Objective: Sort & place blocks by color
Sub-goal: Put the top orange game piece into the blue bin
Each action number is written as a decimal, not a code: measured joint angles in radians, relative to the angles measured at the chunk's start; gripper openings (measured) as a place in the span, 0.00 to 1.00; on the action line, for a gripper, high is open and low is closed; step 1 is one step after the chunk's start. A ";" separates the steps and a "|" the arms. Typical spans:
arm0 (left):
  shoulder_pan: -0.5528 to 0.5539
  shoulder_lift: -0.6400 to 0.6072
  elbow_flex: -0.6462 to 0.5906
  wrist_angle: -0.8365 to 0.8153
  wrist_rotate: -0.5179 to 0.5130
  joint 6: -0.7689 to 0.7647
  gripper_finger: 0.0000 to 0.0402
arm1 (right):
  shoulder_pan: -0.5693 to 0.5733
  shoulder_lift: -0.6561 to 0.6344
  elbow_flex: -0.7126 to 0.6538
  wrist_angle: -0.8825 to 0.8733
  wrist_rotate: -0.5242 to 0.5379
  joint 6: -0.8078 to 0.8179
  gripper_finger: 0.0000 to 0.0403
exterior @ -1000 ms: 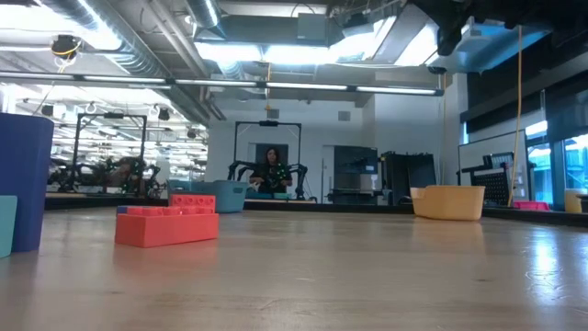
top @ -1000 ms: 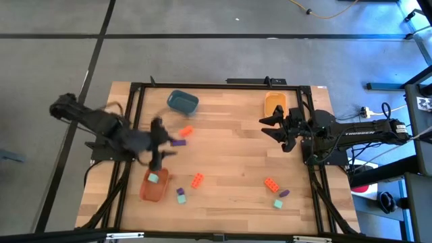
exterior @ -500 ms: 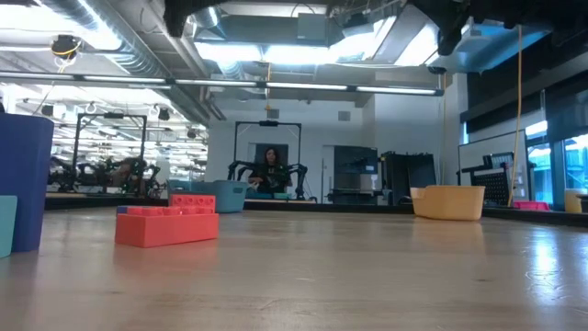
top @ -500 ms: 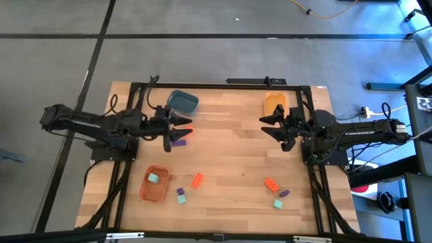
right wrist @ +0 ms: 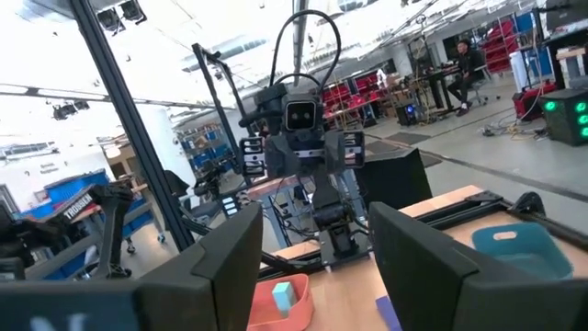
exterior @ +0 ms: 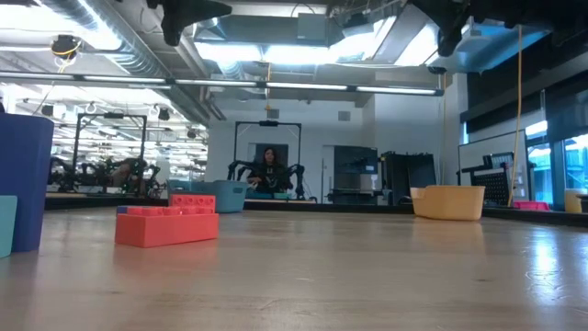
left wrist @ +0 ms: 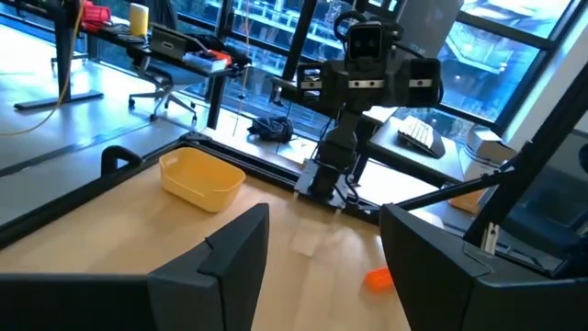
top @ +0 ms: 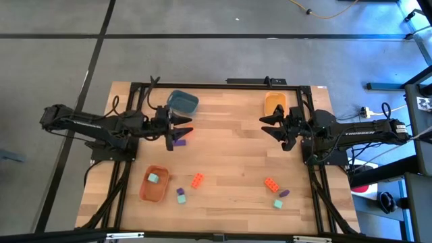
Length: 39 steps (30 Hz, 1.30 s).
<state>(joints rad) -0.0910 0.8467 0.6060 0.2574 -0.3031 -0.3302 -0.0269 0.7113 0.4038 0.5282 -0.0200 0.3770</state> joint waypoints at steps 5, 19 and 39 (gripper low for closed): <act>0.009 0.000 0.020 -0.113 -0.077 -0.054 0.50 | 0.000 0.000 0.000 0.000 0.000 0.011 0.50; 0.336 0.421 0.333 -0.861 0.222 -0.045 0.52 | 0.000 0.000 0.000 -0.008 0.025 0.011 0.50; 0.397 0.796 0.333 -0.854 0.212 -0.047 0.66 | 0.000 0.000 0.000 -0.010 0.027 0.011 0.50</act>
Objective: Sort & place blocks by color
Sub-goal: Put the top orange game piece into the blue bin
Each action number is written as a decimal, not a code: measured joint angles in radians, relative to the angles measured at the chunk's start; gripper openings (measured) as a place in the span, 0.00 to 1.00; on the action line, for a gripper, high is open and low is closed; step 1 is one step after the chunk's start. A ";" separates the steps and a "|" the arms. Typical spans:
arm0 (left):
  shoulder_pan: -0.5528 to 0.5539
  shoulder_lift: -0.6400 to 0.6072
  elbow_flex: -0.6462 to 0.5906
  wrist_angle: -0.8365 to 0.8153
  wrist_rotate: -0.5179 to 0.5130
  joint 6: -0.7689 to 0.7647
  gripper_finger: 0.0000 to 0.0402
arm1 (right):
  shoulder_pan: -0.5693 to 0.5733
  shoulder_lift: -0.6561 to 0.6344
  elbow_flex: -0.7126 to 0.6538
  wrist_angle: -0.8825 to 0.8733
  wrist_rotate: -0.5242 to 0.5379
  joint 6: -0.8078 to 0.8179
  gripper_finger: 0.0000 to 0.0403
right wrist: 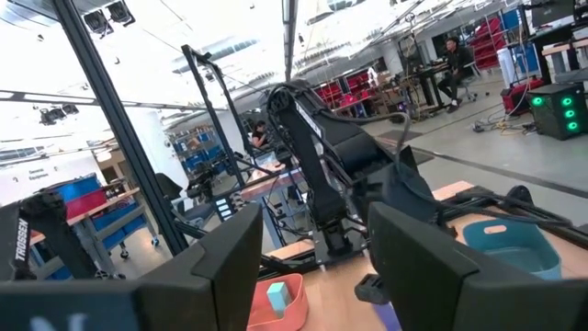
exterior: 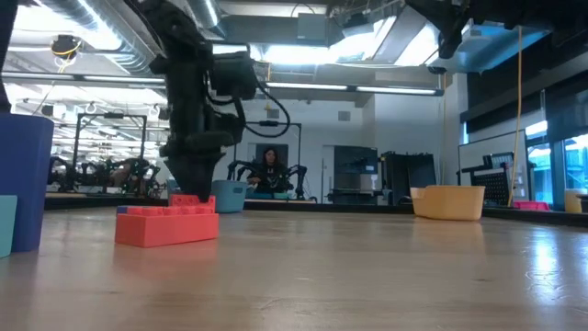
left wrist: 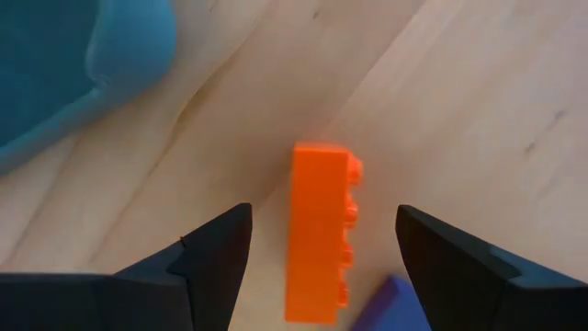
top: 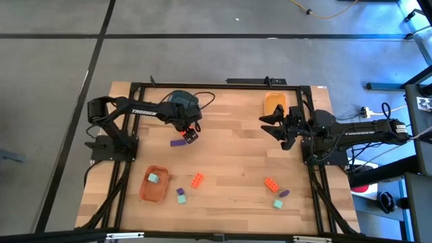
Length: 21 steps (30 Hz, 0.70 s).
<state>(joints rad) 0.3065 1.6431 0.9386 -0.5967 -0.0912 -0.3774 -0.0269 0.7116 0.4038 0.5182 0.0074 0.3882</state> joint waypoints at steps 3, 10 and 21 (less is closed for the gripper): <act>0.004 0.029 0.000 0.000 0.006 0.001 0.66 | 0.000 0.000 0.000 0.000 0.000 0.000 0.50; 0.003 0.077 0.003 0.010 0.013 0.021 0.66 | 0.000 0.000 0.000 0.000 0.000 0.000 0.50; -0.003 0.076 0.001 -0.011 -0.014 0.048 0.41 | 0.000 0.000 0.000 -0.004 0.000 -0.002 0.50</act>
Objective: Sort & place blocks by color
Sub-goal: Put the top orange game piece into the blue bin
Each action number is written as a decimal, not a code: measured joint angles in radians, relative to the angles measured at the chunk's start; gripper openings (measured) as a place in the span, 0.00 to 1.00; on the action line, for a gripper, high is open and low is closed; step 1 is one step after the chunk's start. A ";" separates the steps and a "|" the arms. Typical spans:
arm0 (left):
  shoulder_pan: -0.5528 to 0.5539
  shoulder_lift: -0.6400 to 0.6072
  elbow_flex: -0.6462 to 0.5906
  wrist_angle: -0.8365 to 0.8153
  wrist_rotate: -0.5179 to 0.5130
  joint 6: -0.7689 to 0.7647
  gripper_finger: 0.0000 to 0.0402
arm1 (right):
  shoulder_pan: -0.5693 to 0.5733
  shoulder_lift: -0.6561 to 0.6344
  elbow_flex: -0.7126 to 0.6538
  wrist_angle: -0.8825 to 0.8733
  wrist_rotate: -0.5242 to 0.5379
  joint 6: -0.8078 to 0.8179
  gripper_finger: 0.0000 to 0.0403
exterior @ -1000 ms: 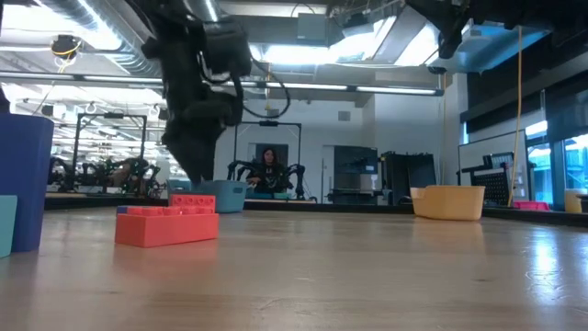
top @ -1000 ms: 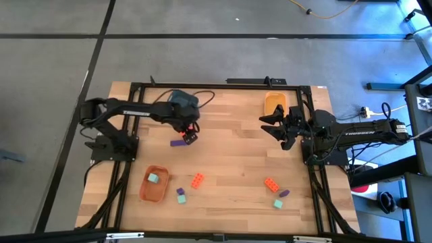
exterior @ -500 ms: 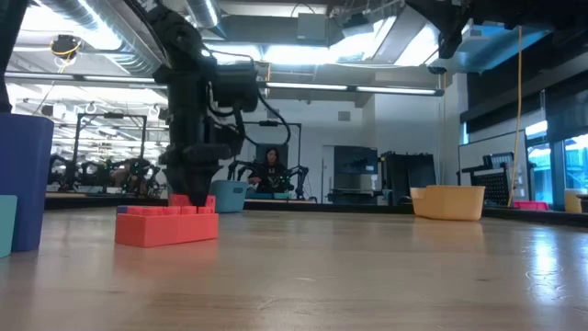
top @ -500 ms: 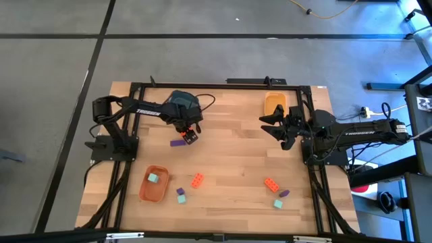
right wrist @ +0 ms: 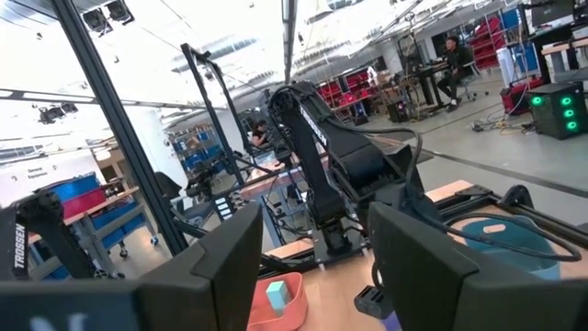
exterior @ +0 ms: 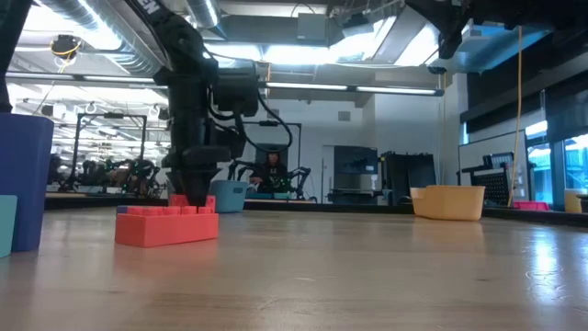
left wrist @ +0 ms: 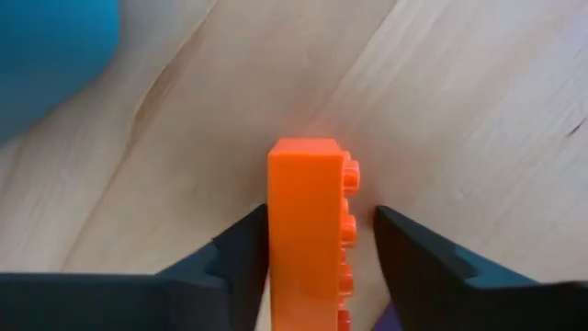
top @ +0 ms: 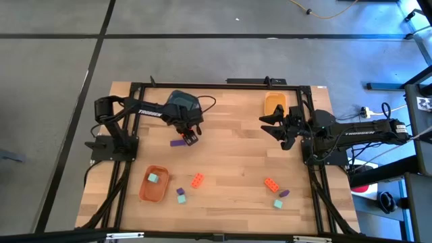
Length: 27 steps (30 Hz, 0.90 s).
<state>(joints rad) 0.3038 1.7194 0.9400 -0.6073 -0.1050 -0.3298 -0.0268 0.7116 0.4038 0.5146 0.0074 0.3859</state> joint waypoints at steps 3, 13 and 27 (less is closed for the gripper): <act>0.002 -0.031 -0.004 -0.020 -0.022 0.000 0.28 | 0.000 0.000 0.000 -0.001 0.000 -0.001 0.50; -0.095 -0.376 -0.003 0.142 -0.038 -0.024 0.21 | 0.000 0.000 0.000 -0.002 0.000 -0.001 0.50; -0.426 -0.637 -0.203 0.969 -0.273 -0.002 0.21 | 0.000 0.000 0.000 -0.002 0.000 -0.002 0.50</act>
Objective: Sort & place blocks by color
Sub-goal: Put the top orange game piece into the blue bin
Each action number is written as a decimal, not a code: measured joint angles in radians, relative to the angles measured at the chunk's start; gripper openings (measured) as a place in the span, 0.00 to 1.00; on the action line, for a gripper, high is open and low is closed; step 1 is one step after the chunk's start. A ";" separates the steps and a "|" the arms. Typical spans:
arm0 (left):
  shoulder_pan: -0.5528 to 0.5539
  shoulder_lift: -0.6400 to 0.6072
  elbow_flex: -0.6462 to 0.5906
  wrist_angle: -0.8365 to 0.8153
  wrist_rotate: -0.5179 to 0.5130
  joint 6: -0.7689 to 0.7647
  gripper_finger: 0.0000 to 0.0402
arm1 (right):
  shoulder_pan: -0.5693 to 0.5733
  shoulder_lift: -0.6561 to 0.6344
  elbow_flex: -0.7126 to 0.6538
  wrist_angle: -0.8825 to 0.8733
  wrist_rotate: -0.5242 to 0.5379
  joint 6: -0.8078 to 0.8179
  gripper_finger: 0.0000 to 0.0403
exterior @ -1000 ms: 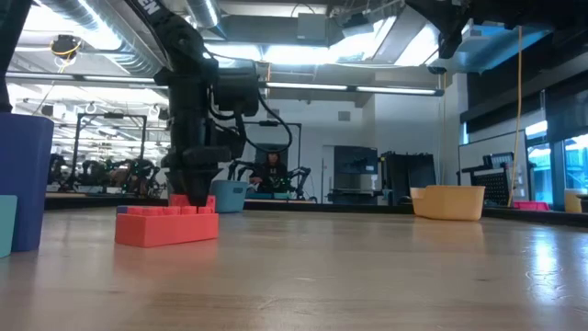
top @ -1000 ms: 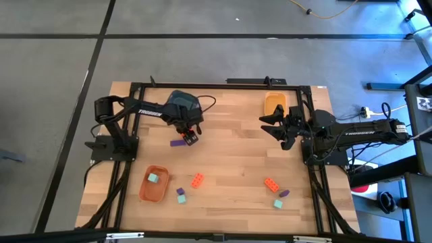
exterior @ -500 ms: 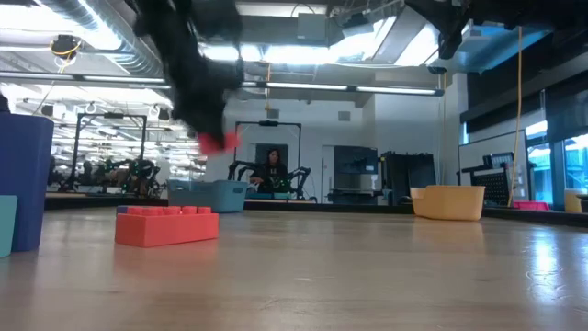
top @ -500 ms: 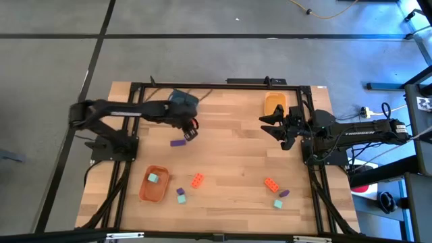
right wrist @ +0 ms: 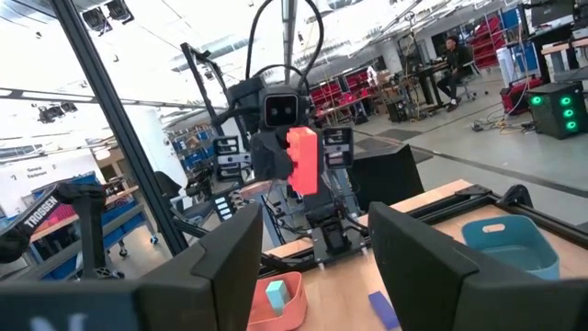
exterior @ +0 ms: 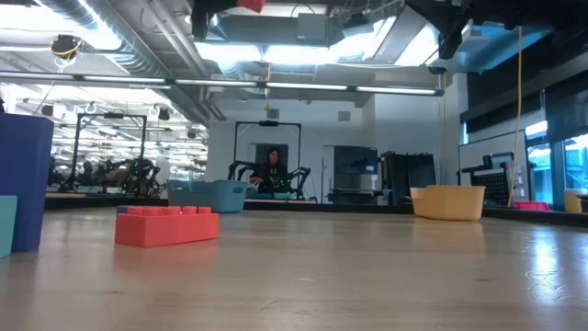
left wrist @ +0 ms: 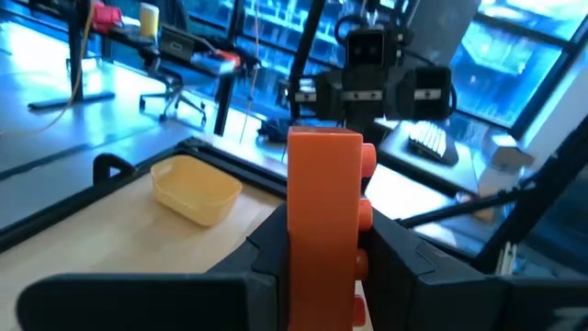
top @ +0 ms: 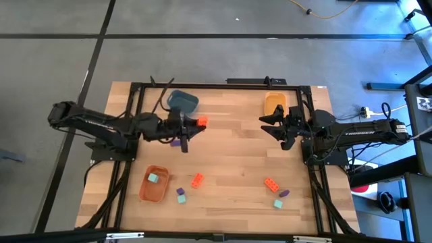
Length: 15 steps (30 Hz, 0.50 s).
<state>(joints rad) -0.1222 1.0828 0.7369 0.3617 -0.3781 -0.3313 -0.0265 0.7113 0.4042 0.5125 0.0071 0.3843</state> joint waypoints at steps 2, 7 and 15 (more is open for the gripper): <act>-0.004 0.001 -0.011 0.010 -0.012 0.000 0.21 | 0.000 0.000 0.000 0.000 0.000 0.000 0.50; 0.015 0.001 -0.011 0.017 0.000 0.000 0.21 | 0.000 0.000 0.000 0.000 0.000 0.000 0.50; 0.045 -0.005 -0.010 0.019 0.041 0.001 0.21 | 0.000 0.000 0.000 0.000 0.000 0.000 0.50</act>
<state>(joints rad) -0.0775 1.0779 0.7265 0.3806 -0.3369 -0.3303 -0.0269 0.7113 0.4042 0.5121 0.0071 0.3843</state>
